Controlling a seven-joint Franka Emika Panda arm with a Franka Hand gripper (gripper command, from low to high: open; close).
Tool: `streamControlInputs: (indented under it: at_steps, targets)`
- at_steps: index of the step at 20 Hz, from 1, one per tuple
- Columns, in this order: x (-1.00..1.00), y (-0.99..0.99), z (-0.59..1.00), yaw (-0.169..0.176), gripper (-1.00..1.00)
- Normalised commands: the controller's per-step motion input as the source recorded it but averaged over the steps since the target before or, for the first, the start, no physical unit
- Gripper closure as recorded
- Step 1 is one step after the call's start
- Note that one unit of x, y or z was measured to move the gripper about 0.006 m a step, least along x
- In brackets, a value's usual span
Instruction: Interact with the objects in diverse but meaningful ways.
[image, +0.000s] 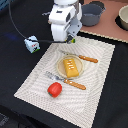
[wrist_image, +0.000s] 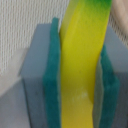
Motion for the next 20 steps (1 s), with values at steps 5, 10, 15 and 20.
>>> streamControlInputs:
  at_steps: [5, 10, 15, 20]
  targets:
    - [0.95, 0.31, 0.15, 0.000, 1.00]
    - [0.90, 0.33, 0.02, 0.000, 1.00]
    - [0.66, 0.36, -0.06, 0.000, -1.00]
    - [0.55, 0.35, 0.32, -0.022, -1.00]
